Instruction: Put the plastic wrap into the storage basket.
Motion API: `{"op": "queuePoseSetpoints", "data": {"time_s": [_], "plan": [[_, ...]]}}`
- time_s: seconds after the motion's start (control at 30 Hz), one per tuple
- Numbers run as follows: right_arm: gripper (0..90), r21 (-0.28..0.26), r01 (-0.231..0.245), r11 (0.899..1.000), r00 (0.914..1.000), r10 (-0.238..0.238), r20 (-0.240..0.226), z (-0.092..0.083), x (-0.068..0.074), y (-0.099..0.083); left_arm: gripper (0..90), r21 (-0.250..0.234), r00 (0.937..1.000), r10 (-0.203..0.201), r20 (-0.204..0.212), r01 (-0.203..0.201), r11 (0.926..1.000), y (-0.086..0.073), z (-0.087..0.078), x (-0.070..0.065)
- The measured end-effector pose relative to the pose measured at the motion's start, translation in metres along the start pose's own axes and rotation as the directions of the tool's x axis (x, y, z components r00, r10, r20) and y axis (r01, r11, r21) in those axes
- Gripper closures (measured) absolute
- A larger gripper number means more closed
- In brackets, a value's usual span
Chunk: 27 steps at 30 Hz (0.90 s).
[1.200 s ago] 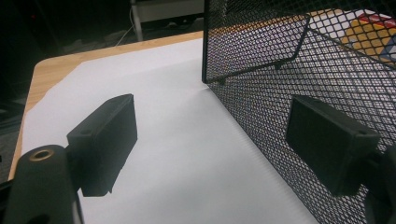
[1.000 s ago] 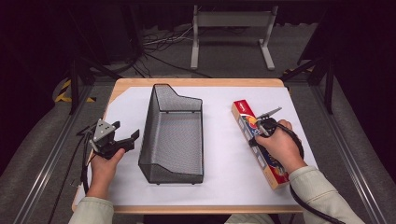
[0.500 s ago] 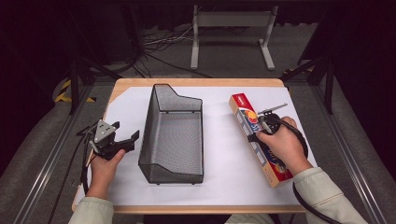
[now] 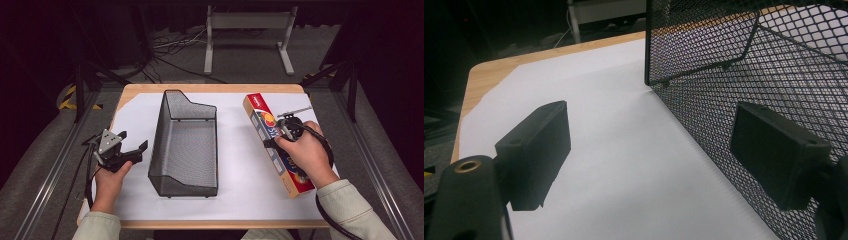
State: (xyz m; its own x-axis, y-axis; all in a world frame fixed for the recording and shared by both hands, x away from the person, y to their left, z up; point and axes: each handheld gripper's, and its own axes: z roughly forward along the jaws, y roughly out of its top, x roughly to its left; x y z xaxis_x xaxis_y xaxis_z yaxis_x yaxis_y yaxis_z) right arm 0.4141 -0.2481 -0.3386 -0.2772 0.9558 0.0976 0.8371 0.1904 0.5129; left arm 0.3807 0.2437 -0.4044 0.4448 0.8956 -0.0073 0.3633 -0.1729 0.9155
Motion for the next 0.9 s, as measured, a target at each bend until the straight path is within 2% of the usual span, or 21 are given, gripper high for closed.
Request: {"op": "queuePoseSetpoints", "data": {"time_s": [0.13, 0.47, 0.53, 0.57, 0.67, 0.87, 0.9], "plan": [[39.9, -0.008, 0.006, 1.0, 1.0, -0.006, -0.008, -0.004, 0.005, 0.002, 17.5, 0.003, 1.0, -0.001, -0.006, 0.001, 1.0, -0.001, 0.0, 0.001], [39.9, -0.017, 0.028, 0.999, 0.9985, -0.029, -0.046, -0.01, 0.034, 0.011, 17.5, 0.012, 0.9998, 0.01, -0.014, -0.01, 0.9999, -0.002, 0.002, 0.0], [39.9, -0.024, 0.043, 0.999, 0.9975, -0.044, -0.056, -0.012, 0.047, 0.015, 17.5, 0.014, 0.9998, 0.015, -0.016, -0.015, 0.9998, -0.002, 0.002, 0.0], [39.9, -0.024, 0.043, 0.999, 0.9975, -0.044, -0.056, -0.012, 0.047, 0.015, 17.5, 0.015, 0.9998, 0.014, -0.015, -0.014, 0.9998, -0.002, 0.002, 0.0], [39.9, -0.03, 0.06, 0.998, 0.9953, -0.062, -0.074, -0.015, 0.063, 0.02, 17.5, 0.01, 0.9998, 0.006, -0.017, -0.006, 0.9999, -0.002, 0.002, 0.001], [39.9, -0.036, 0.099, 0.994, 0.9919, -0.102, -0.076, -0.019, 0.09, 0.026, 17.5, 0.019, 0.9998, 0.009, -0.018, -0.009, 0.9998, -0.004, 0.003, 0.0], [39.9, -0.034, 0.094, 0.995, 0.9922, -0.097, -0.079, -0.019, 0.093, 0.026, 17.5, 0.019, 0.9998, 0.009, -0.018, -0.009, 0.9998, -0.004, 0.003, 0.0]]}}
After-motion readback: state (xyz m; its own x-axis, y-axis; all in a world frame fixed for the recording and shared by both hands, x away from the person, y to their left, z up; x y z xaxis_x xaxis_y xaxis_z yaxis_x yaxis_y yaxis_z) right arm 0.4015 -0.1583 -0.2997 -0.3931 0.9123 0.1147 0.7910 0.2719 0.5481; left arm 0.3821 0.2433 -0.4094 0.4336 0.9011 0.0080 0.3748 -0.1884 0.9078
